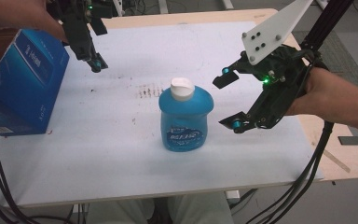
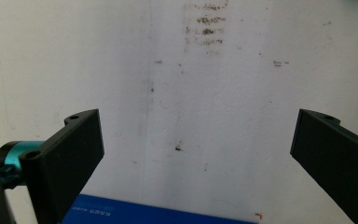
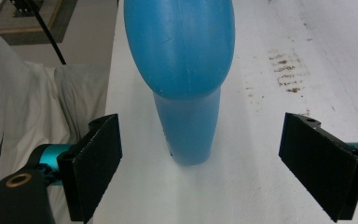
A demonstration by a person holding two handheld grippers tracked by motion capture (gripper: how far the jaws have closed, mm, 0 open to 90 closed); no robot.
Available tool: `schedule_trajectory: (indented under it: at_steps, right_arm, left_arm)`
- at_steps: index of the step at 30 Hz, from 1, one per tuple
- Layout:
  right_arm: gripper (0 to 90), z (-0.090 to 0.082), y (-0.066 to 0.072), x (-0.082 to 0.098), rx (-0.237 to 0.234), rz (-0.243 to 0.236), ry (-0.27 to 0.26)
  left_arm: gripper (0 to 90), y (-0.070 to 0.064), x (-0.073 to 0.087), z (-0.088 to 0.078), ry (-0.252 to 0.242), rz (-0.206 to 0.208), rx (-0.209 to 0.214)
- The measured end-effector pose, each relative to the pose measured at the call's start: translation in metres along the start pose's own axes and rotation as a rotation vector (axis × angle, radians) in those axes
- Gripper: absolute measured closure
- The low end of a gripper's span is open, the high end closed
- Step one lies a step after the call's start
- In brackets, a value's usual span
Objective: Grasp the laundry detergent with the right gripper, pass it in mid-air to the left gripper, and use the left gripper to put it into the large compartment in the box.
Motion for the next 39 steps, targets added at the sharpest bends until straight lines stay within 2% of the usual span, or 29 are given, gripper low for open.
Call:
schedule_trajectory:
  at_steps: [8, 21, 39]
  right_arm:
    - [12.1, 0.006, -0.002, 0.009, -0.002, 0.022, -0.042]
    - [12.1, 0.020, -0.003, 0.014, -0.025, 0.026, -0.065]
    - [12.1, 0.044, -0.007, 0.007, -0.059, 0.007, -0.077]
  left_arm:
    - [2.4, -0.001, 0.001, 0.000, 0.000, -0.002, 0.002]
    - [2.5, 0.000, 0.001, 0.001, 0.001, -0.005, 0.001]
    - [2.4, 0.000, 0.001, 0.002, 0.002, -0.008, 0.000]
Point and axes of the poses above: each handheld gripper's, and its own axes: z roughly forward along the jaws, x roughly out of its underside, y roughly to its left, the point moved 5 cm from there along z, roughly forward along the jaws, and after that the axes turned 3 degrees about -x, right-handed, at the moved point
